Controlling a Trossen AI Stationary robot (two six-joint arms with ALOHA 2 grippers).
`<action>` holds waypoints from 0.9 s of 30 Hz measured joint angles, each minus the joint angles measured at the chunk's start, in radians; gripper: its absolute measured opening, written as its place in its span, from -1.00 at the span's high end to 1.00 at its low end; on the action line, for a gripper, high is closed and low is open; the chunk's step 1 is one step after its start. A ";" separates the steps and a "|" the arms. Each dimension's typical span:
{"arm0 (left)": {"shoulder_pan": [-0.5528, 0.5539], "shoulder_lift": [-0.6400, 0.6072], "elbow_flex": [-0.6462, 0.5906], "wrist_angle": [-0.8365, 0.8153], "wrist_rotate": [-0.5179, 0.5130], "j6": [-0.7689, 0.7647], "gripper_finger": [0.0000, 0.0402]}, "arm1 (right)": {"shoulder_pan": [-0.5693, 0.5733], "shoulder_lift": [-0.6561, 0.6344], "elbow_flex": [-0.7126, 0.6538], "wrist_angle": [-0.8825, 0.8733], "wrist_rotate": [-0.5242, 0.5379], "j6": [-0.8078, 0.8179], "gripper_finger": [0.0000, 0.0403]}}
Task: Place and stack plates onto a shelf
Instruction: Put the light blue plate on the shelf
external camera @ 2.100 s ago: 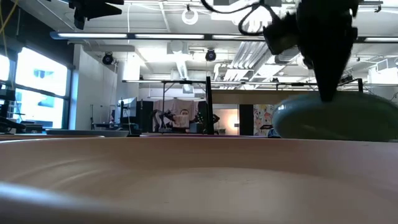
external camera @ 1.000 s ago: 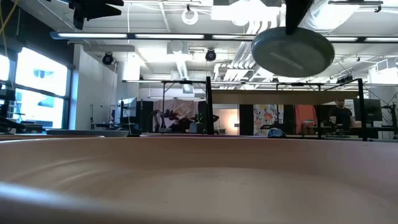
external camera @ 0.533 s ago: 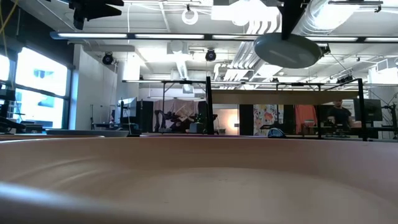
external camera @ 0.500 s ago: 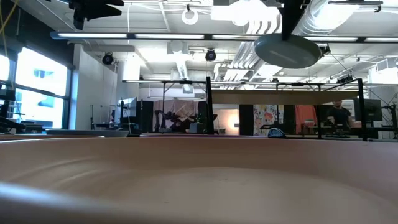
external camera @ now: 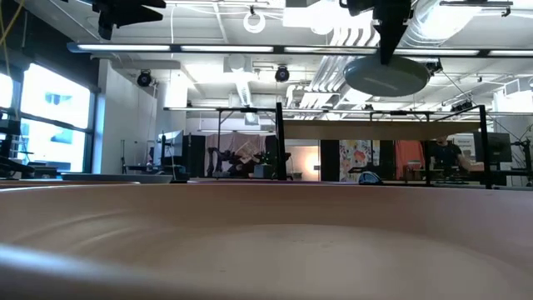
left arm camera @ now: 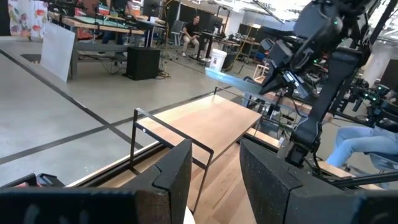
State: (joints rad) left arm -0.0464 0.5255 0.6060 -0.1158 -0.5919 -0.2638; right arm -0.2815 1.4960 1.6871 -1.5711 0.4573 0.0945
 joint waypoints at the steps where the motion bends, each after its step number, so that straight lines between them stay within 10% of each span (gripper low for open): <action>1: 0.000 0.000 0.000 0.000 0.000 0.000 0.37 | -0.010 0.000 0.000 0.000 -0.009 -0.007 1.00; 27: 0.000 0.019 0.000 -0.001 -0.056 -0.023 0.37 | -0.106 -0.274 -0.445 0.225 -0.096 -0.281 1.00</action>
State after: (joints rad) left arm -0.0463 0.5447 0.6060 -0.1165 -0.6476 -0.2867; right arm -0.3872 1.2217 1.2426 -1.3459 0.3617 -0.1864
